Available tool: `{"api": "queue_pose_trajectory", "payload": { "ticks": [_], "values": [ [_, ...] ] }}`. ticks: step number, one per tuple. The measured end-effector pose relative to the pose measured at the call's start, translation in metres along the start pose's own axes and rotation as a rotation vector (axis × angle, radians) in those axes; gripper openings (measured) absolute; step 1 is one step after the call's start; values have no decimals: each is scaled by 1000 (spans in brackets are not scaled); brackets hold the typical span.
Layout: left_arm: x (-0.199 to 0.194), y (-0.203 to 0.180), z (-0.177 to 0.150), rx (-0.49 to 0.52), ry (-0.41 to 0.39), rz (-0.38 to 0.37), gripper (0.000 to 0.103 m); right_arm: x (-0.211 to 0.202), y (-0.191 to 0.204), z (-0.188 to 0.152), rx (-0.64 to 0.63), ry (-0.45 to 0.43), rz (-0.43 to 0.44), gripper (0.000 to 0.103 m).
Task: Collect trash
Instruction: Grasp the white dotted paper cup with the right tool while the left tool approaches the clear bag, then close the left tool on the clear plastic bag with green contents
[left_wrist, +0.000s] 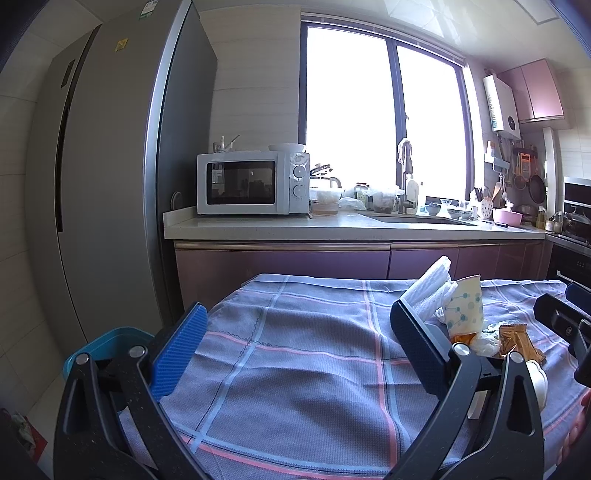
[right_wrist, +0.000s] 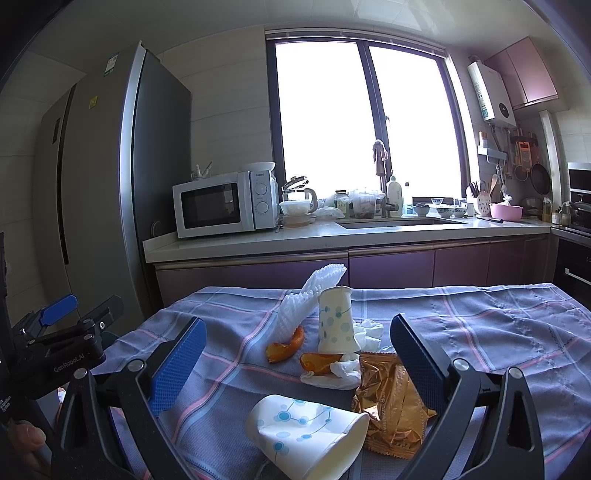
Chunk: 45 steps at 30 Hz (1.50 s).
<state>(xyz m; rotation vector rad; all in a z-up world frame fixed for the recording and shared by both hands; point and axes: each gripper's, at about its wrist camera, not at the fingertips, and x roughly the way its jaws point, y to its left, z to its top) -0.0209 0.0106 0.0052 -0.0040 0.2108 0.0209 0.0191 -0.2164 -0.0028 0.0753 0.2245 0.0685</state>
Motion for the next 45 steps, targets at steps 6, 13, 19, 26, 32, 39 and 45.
{"api": "queue_pose_trajectory", "payload": {
  "ticks": [6,13,19,26,32,39,45],
  "values": [
    [3,-1,-2,4,12,-12,98,4,-3,-1,7,13,5,96],
    [12,-11,-10,40,66,-87,98,8,-22,-9,34,59,-22,96],
    [17,-35,-20,90,132,-217,98,6,-46,-24,74,120,-53,96],
    [18,-69,-32,155,176,-342,98,4,-63,-35,109,185,-22,86],
    [28,-72,-39,153,230,-361,98,3,-52,-46,121,268,147,60],
    [21,-71,-44,185,253,-401,98,9,-40,-57,154,336,279,14],
    [16,-75,-52,177,340,-576,98,3,-41,-39,147,277,323,3]
  ]
}}
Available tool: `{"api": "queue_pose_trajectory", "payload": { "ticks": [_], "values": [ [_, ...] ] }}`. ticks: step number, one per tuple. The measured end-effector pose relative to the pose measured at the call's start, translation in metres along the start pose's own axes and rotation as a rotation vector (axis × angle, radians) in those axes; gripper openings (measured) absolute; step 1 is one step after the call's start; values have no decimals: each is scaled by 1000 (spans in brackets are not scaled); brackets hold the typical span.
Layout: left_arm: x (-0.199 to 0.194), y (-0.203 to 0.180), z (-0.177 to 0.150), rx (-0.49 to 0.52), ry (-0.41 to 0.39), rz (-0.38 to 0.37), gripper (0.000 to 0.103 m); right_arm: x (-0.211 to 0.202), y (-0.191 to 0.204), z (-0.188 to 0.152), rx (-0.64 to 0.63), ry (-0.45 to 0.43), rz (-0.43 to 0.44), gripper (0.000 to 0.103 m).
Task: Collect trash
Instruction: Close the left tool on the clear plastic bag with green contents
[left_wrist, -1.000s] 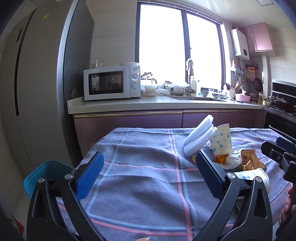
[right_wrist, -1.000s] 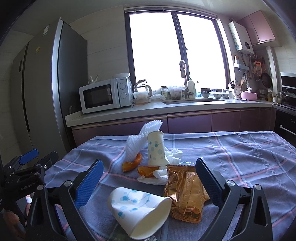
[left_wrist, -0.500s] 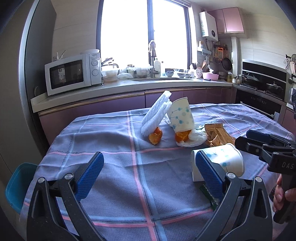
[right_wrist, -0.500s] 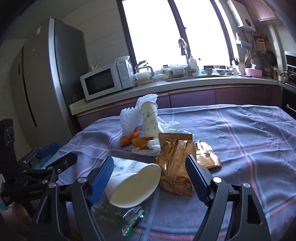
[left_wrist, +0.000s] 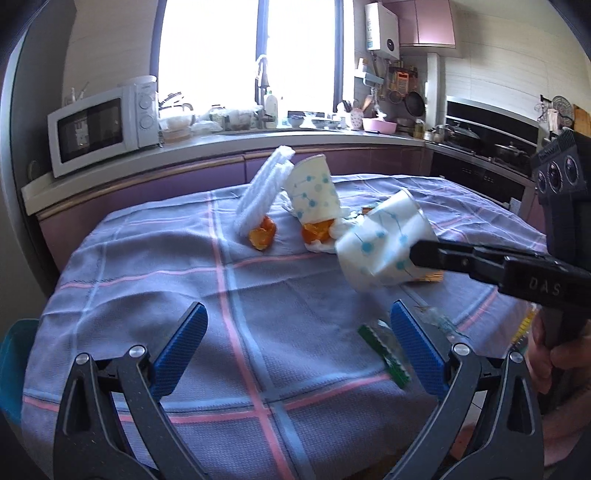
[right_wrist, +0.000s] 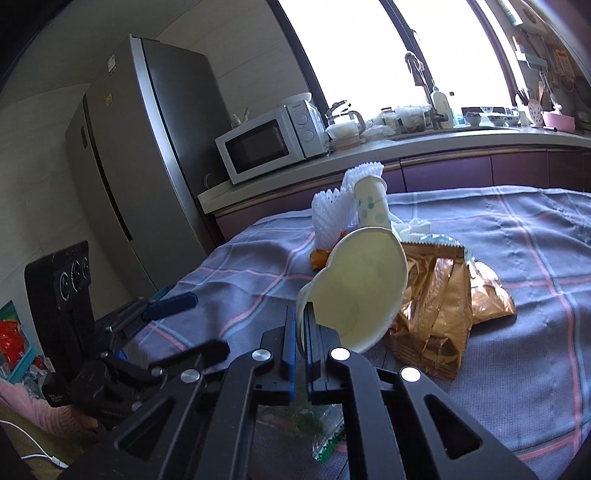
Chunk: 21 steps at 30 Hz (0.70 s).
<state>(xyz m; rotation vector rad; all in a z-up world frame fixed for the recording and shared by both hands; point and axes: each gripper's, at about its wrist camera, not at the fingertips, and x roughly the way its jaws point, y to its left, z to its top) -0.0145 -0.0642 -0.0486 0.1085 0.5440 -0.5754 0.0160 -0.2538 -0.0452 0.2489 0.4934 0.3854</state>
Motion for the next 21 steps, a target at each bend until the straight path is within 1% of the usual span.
{"api": "queue_pose_trajectory", "payload": {
  "ticks": [1,3,5,7,9,10,11,12,13,16,18,20,21],
  "values": [
    [1,-3,-1,6,15,-44,98,-2,1,3,-11,-12,-6,3],
    [3,-13,-3,33,31,-109,98,-6,-1,9,-19,-32,-13,3],
    [7,-26,-7,71,47,-161,98,-9,-2,12,-24,-44,-24,3],
    [14,-40,-11,115,76,-196,98,-11,-5,12,-24,-47,-35,3],
    [23,-51,-14,146,99,-190,94,-12,-8,11,-13,-49,-36,3],
    [29,-55,-16,151,121,-192,91,-11,-9,12,-9,-47,-39,3],
    [35,-56,-18,146,143,-196,81,-10,-10,13,-7,-46,-40,3],
    [40,-56,-18,137,164,-201,72,-10,-12,13,-5,-44,-39,3],
    [44,-56,-19,126,182,-202,69,-10,-13,13,-2,-44,-39,3],
    [45,-50,-19,104,175,-196,56,-8,-15,13,0,-42,-37,3],
    [46,-45,-18,84,178,-199,37,-5,-15,12,2,-36,-32,3],
    [46,-39,-17,66,181,-196,29,-4,-15,11,-3,-32,-29,3],
    [45,-35,-17,55,179,-199,28,-2,-15,11,-3,-29,-25,3]
  ]
}}
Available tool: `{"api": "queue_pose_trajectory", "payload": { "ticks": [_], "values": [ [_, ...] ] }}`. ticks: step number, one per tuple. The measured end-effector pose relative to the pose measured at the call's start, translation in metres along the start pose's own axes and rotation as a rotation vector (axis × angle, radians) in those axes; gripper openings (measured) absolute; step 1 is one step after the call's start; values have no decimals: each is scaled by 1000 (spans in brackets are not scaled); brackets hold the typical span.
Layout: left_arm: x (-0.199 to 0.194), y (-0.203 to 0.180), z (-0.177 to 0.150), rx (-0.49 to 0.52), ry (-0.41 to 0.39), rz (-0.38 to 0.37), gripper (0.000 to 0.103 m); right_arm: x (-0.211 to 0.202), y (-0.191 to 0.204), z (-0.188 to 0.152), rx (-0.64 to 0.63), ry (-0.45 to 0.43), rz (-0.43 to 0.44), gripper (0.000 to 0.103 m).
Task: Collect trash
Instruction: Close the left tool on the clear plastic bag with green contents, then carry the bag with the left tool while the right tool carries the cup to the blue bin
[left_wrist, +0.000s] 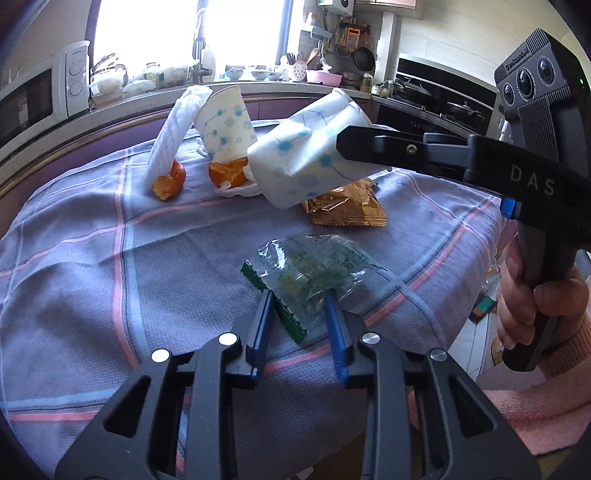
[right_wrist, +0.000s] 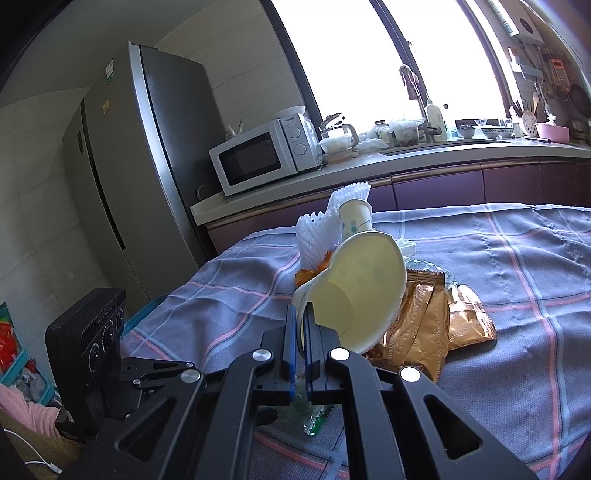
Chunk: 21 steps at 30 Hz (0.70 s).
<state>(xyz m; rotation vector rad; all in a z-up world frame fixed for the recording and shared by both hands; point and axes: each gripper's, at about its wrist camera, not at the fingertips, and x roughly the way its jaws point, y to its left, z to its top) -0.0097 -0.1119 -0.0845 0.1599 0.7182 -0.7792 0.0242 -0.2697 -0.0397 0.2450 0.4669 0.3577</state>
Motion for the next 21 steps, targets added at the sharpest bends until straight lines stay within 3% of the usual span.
{"api": "queue_pose_trajectory", "payload": {
  "ticks": [10,21],
  "values": [
    [-25,22,2,-52,-54,52,25,12,13,6,-20,5,36,3],
    [-90,84,-6,-160,-148,266,25,52,62,29,-99,30,188,3]
  ]
}}
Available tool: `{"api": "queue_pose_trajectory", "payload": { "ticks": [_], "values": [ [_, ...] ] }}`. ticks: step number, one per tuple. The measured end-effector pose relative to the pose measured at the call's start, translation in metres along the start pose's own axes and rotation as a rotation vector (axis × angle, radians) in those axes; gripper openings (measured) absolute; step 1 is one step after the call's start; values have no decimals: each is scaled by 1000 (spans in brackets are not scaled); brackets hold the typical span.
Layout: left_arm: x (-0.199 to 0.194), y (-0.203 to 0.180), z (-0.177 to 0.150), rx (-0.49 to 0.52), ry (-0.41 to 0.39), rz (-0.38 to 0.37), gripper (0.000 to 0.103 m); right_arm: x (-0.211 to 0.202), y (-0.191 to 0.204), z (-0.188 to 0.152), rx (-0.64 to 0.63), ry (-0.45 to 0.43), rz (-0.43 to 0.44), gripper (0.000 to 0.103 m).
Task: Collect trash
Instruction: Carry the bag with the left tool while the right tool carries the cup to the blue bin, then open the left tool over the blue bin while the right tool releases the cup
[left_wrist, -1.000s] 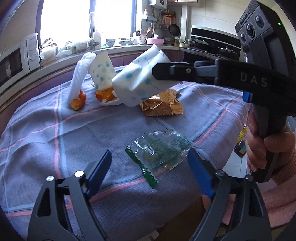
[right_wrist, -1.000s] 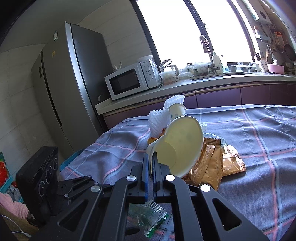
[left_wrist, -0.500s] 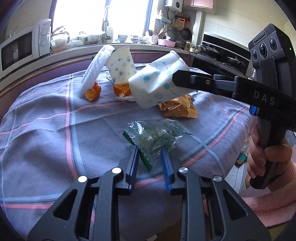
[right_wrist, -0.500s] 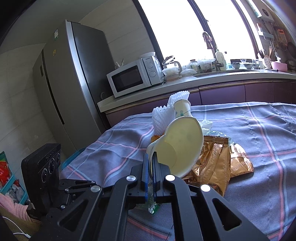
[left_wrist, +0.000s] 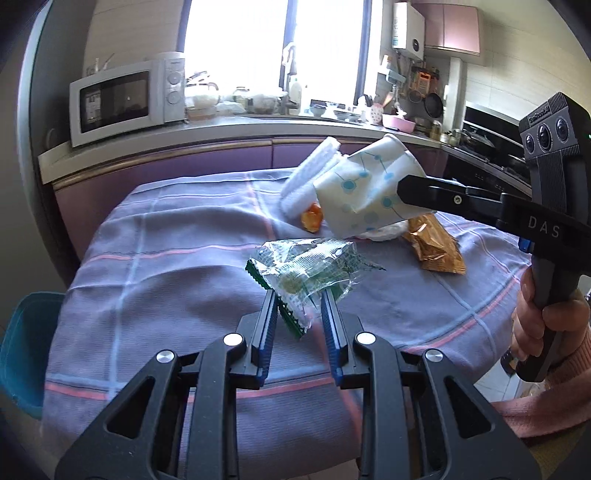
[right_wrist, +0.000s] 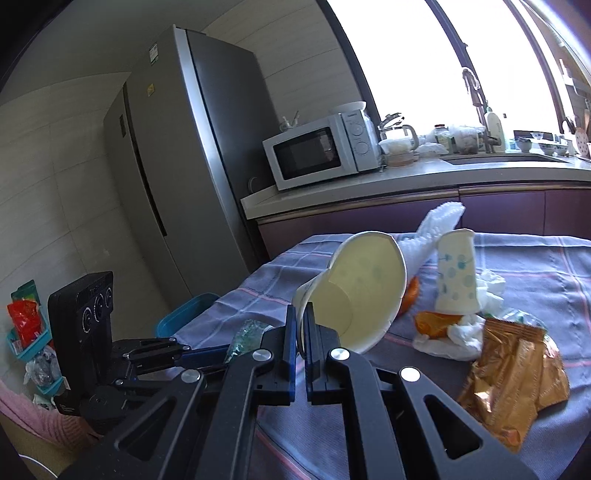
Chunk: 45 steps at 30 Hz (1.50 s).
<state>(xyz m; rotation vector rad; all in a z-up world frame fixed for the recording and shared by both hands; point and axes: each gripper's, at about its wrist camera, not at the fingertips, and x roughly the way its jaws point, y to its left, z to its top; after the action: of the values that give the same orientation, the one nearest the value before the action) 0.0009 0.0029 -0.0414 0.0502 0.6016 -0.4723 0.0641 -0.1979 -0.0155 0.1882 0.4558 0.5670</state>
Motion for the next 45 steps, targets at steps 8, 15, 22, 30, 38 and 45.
{"api": "queue_pose_trajectory", "payload": {
  "ticks": [8,15,22,30,38,45],
  "values": [
    [-44,86,-12,-149,-51,218,25,59,44,19,-72,73,145,3],
    [-76,167,-29,-264,-66,401,25,116,87,33,-135,143,271,3],
    [-90,225,-49,-324,-46,529,25,176,126,39,-161,239,374,3],
    [-77,273,-63,-366,4,600,25,232,165,34,-165,360,413,3],
    [-54,304,-70,-398,61,626,25,275,190,23,-198,443,411,3],
    [-38,320,-76,-455,81,630,28,307,200,12,-182,536,392,7]
  ]
}}
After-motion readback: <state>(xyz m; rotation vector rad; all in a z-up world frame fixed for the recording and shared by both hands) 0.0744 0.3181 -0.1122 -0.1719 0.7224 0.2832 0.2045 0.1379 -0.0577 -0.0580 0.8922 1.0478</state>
